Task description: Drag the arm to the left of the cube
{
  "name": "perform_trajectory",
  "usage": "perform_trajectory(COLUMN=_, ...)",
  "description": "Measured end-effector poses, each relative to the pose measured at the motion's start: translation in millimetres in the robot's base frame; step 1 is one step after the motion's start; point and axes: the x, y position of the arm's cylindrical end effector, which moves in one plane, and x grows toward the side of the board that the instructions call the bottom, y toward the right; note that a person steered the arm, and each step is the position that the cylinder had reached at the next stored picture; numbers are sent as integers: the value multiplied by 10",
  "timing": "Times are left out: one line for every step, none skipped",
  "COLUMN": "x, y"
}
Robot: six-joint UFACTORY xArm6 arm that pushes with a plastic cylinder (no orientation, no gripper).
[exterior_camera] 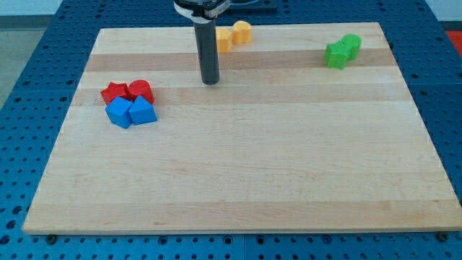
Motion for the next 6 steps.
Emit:
perform_trajectory(x=464, y=-165)
perform_trajectory(x=1008, y=-372)
perform_trajectory(x=1548, y=-578)
perform_trajectory(x=1548, y=-593)
perform_trajectory(x=1548, y=-992)
perform_trajectory(x=1482, y=-1679)
